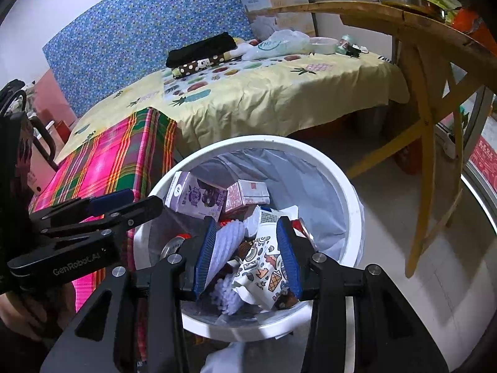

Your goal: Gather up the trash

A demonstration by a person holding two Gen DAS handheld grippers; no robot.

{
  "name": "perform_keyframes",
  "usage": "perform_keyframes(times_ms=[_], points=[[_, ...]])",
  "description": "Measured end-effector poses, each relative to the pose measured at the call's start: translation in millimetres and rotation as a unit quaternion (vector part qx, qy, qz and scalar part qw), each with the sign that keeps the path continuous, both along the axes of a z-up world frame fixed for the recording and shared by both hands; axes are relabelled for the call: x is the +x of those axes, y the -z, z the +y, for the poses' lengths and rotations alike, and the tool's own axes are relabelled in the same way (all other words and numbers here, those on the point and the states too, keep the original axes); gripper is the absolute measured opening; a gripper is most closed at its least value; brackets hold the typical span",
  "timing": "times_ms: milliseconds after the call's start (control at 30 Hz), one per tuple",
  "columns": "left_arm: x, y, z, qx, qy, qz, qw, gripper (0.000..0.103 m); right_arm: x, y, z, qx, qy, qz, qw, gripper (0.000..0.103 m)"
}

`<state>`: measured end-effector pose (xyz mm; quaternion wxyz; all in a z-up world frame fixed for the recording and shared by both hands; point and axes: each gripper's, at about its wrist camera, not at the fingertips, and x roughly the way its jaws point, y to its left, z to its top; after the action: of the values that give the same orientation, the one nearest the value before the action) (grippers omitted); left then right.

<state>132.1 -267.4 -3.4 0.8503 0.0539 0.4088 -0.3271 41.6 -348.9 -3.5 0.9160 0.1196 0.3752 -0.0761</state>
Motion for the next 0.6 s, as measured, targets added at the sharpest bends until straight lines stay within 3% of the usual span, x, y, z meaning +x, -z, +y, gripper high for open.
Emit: perform_keyframes(times_ms=[233, 300, 600], points=[[-8.4, -6.2, 6.7, -0.001, -0.001, -0.007, 1.0000, 0.056, -3.5, -5.1, 3.6, -0.005, 0.004, -0.004, 1.000, 0.044], [-12.9, -8.2, 9.6, -0.001, -0.002, -0.009, 1.0000, 0.056, -5.7, -7.5, 7.0, -0.008, 0.002, -0.005, 1.000, 0.051], [-38.3, -15.8, 39.8, 0.003, -0.027, -0.030, 0.9992, 0.056, -17.4, -18.8, 30.3, -0.027, -0.015, -0.021, 0.999, 0.052]])
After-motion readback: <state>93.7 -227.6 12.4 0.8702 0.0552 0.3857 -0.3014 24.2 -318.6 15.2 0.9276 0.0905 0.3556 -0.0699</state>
